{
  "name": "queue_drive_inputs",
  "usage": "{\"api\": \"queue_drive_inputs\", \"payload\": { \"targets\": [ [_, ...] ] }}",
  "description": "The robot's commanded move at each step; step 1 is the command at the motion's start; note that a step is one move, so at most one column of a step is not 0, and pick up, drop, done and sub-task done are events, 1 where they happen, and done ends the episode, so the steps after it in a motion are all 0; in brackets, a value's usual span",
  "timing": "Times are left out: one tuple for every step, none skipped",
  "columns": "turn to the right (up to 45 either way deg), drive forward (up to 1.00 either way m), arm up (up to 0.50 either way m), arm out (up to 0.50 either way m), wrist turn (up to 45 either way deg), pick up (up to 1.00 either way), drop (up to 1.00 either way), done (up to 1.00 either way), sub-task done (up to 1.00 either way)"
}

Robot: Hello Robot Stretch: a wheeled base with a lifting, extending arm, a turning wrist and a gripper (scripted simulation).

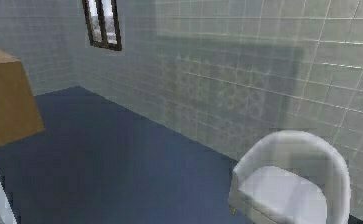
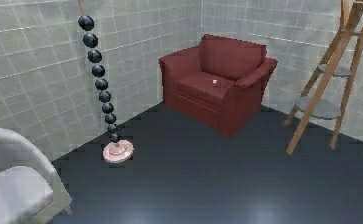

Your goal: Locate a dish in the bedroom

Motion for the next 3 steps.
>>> {"api": "queue_drive_inputs", "payload": {
  "targets": [
    [-24.0, 0.0, 0.0, 0.0, 0.0, 0.0, 0.0, 0.0, 0.0],
    [0.0, 1.0, 0.0, 0.0, 0.0, 0.0, 0.0, 0.0, 0.0],
    [-12.0, 0.0, 0.0, 0.0, 0.0, 0.0, 0.0, 0.0, 0.0]
  ]
}}
